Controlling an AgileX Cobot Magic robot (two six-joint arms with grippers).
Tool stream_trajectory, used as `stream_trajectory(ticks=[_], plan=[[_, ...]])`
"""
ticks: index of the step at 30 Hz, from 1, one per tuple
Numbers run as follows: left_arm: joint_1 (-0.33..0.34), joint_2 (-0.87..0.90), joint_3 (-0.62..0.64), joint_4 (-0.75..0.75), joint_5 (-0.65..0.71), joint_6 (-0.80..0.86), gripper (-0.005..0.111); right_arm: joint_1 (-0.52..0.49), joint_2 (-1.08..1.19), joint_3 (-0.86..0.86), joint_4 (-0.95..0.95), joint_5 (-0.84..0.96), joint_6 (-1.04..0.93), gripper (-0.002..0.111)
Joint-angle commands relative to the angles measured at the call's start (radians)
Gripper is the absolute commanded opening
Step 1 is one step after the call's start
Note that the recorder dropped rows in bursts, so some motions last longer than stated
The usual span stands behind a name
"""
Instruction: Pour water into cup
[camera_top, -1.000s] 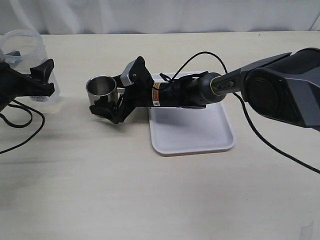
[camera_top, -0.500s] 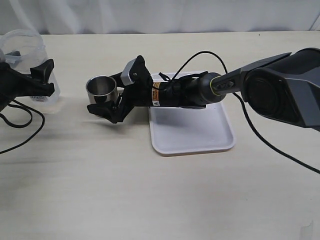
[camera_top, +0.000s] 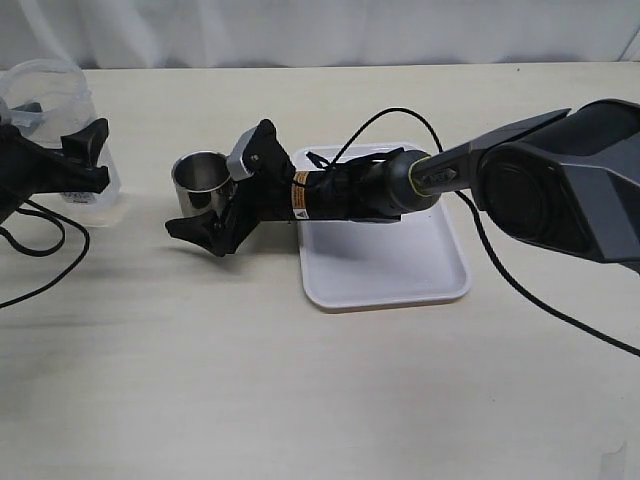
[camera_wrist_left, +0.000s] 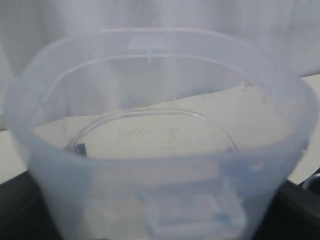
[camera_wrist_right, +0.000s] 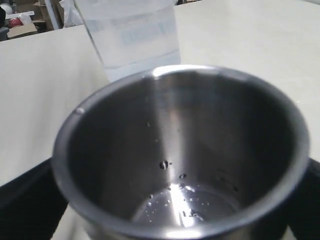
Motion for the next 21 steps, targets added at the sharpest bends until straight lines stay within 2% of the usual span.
stream_trajectory(ticks=[1,21], plan=[[-0.001,0.0,-0.009,0.002,-0.042,0.0,0.0,0.0,0.002,-0.006,0.021,-0.002,-0.008,0.108],[-0.001,0.0,-0.009,0.008,-0.042,-0.007,0.0,0.0,0.002,-0.006,-0.012,-0.053,-0.001,0.108]])
